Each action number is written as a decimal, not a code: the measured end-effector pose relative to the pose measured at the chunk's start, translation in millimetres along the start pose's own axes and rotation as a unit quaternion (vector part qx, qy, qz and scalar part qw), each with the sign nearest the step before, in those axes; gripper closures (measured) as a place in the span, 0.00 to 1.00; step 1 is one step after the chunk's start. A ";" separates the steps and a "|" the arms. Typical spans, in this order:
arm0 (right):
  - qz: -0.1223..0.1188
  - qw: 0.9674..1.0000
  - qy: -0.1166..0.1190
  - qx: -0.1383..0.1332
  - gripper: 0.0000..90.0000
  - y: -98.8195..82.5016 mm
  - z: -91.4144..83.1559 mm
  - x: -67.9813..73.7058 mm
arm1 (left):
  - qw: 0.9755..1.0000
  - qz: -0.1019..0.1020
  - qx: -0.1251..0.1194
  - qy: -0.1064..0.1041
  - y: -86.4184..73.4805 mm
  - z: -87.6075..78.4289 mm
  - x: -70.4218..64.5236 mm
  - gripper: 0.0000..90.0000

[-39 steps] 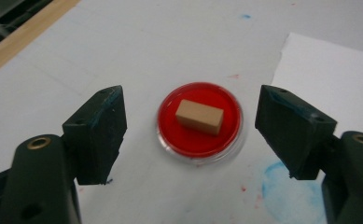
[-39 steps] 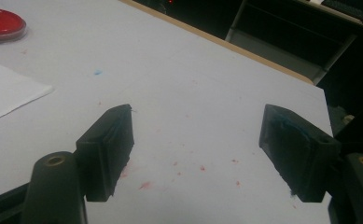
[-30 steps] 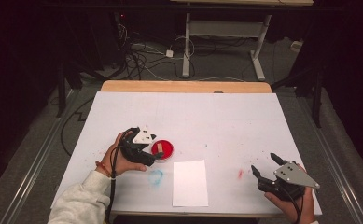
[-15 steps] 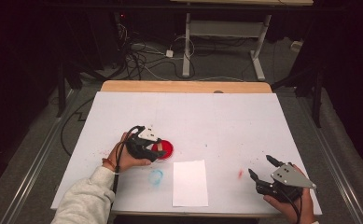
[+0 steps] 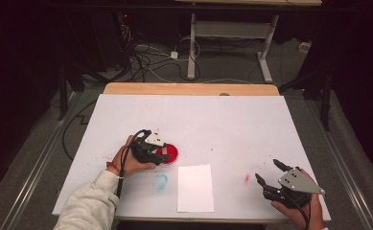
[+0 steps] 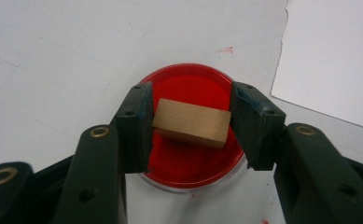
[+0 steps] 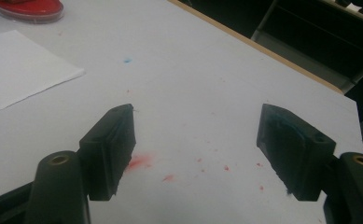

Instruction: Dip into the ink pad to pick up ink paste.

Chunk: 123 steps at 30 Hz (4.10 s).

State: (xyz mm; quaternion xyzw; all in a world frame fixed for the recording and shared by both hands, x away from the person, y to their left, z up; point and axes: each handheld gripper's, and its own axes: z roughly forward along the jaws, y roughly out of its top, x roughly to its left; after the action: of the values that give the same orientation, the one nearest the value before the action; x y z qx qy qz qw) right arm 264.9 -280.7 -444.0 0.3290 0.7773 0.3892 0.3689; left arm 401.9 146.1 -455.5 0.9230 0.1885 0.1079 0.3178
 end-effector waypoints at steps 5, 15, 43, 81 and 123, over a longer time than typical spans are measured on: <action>-0.002 1.000 0.001 0.002 0.32 -0.3 0.5 0.3 | 1.000 0.000 0.002 -0.001 -0.5 0.6 0.4 0.55; -0.003 1.000 0.003 0.002 0.32 -0.6 0.3 0.0 | 1.000 0.010 0.007 -0.004 -0.7 1.1 0.4 0.56; 0.000 1.000 0.006 -0.002 0.32 1.6 2.1 -0.6 | 0.999 -0.008 -0.027 0.022 0.6 -14.0 -1.6 0.59; 0.002 1.000 0.006 0.006 0.32 -0.3 5.7 -0.4 | 0.998 0.004 -0.049 0.038 13.4 -32.8 0.6 0.59; -0.001 1.000 0.003 0.008 0.31 -1.3 3.7 0.2 | 1.000 -0.005 0.017 0.005 8.5 11.0 2.5 0.59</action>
State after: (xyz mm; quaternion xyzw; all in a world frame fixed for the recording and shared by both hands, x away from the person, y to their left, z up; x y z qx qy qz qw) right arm 267.6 -279.8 -446.8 0.3296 0.7817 0.3838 0.3646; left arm 410.1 135.0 -458.5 0.9267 0.1968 0.1073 0.3017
